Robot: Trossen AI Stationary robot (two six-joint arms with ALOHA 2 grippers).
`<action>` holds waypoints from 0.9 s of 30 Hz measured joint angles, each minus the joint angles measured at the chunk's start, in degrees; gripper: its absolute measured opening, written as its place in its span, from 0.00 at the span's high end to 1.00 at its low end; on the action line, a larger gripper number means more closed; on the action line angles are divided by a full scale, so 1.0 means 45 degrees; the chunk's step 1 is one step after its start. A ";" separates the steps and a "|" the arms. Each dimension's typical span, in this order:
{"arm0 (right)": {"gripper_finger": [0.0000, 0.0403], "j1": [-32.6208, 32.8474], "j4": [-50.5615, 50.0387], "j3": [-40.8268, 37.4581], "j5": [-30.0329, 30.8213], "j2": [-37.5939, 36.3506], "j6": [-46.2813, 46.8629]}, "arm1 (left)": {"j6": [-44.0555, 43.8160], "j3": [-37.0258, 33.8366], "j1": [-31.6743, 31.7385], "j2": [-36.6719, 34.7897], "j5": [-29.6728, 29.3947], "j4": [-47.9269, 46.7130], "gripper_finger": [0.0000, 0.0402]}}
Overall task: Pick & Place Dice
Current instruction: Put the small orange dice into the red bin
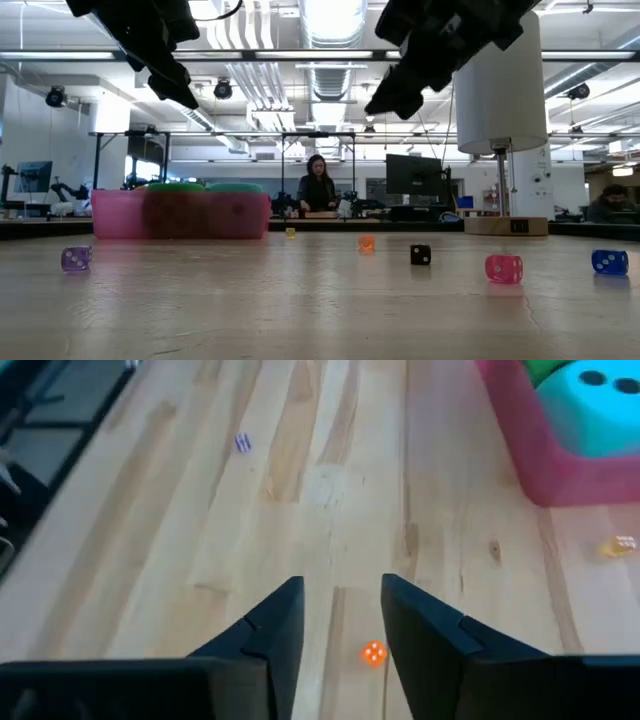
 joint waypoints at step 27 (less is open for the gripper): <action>0.74 -0.0305 0.0650 0.0773 -0.0716 0.4603 -0.3472 | -0.0298 0.0005 -0.0001 0.0005 0.0005 -0.0005 0.13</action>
